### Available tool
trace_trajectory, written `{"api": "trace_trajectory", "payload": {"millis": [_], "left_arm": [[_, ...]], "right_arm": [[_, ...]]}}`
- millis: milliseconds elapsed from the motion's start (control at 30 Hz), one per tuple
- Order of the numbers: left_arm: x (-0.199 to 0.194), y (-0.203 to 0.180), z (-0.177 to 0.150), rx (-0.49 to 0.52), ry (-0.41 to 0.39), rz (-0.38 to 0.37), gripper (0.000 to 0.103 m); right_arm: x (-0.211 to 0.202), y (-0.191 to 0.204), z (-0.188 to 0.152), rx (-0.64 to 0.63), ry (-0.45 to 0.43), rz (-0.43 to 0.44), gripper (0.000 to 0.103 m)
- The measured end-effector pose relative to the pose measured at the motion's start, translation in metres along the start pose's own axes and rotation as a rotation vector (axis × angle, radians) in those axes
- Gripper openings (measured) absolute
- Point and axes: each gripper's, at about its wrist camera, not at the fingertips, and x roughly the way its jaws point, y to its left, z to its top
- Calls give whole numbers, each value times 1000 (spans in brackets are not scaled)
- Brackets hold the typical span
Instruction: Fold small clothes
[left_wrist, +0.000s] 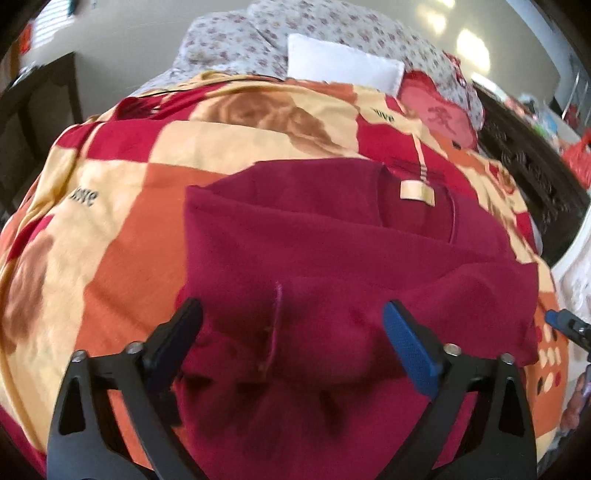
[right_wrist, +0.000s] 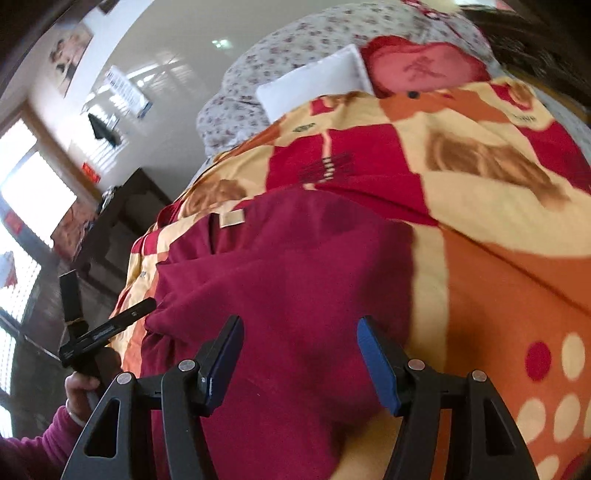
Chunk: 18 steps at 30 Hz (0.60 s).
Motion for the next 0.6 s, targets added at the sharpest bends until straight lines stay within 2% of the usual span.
{"api": "trace_trajectory", "payload": {"millis": [100,167,233,300,333,367,467,533,600], "left_arm": [[11,-4,6,35,15,-18,90],[19,-5,8,45,58,-31,63],[30,-5,6,40,117,-66,50],[32,-6,3,55,109,-50,42],[32,-6,2,64,104,-30,26],[30,-5,2,59,101,-20,18],[16,3,11,12,70,-75,11],[3,5,19,17,27,-71,10],[-6,7,26,8,-1,-77,10]], "right_arm": [[-6,-7,-2,23,-3,4,61],[-7,-9,-3,29,-5,3,61],[-5,-8,-3,32,-7,7,61],[-5,-7,-2,30,-12,9,61],[-4,-6,-1,27,-14,8,61],[-5,-6,0,25,-19,3,61],[-4,-6,5,29,-35,-21,61],[-3,-9,10,38,-49,-49,61],[1,-16,17,62,-59,-115,61]]}}
